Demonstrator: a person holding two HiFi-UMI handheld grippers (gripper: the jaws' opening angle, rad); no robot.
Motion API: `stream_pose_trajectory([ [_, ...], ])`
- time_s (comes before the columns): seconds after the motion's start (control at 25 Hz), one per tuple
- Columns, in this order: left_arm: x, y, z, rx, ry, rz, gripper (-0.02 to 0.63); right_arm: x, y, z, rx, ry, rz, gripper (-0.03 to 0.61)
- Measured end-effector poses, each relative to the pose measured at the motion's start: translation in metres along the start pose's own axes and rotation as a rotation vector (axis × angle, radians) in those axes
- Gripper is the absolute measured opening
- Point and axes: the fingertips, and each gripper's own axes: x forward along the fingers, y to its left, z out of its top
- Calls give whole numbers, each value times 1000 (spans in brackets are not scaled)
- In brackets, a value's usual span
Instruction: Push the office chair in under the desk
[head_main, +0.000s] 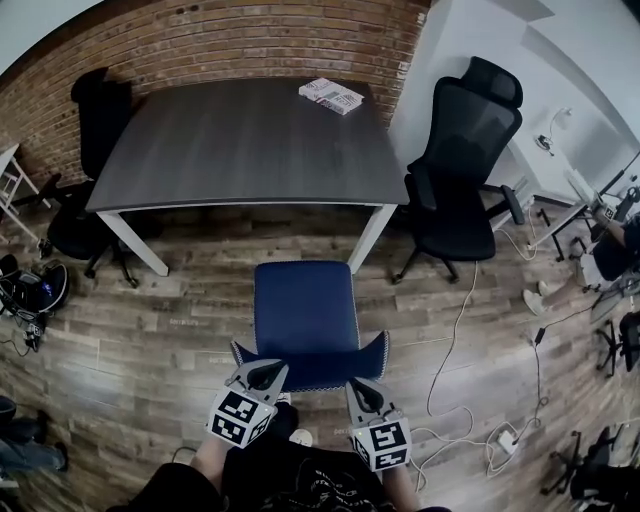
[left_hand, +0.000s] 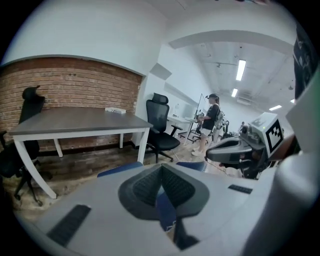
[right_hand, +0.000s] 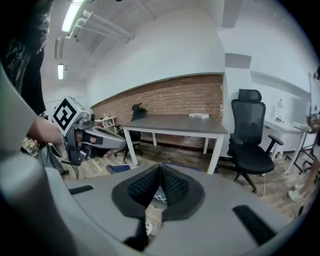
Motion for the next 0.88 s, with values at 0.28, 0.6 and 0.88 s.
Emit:
stream_pose_trajectory([
  [0.28, 18, 11, -2, 45, 82, -156, 6, 27, 10, 0, -63, 104, 38, 5],
  [0.6, 26, -7, -9, 151, 196, -372, 6, 39, 5, 1, -91, 175, 107, 5],
  [0.88, 32, -23, -22, 180, 317, -440, 129, 40, 10, -7, -165, 283, 324, 127],
])
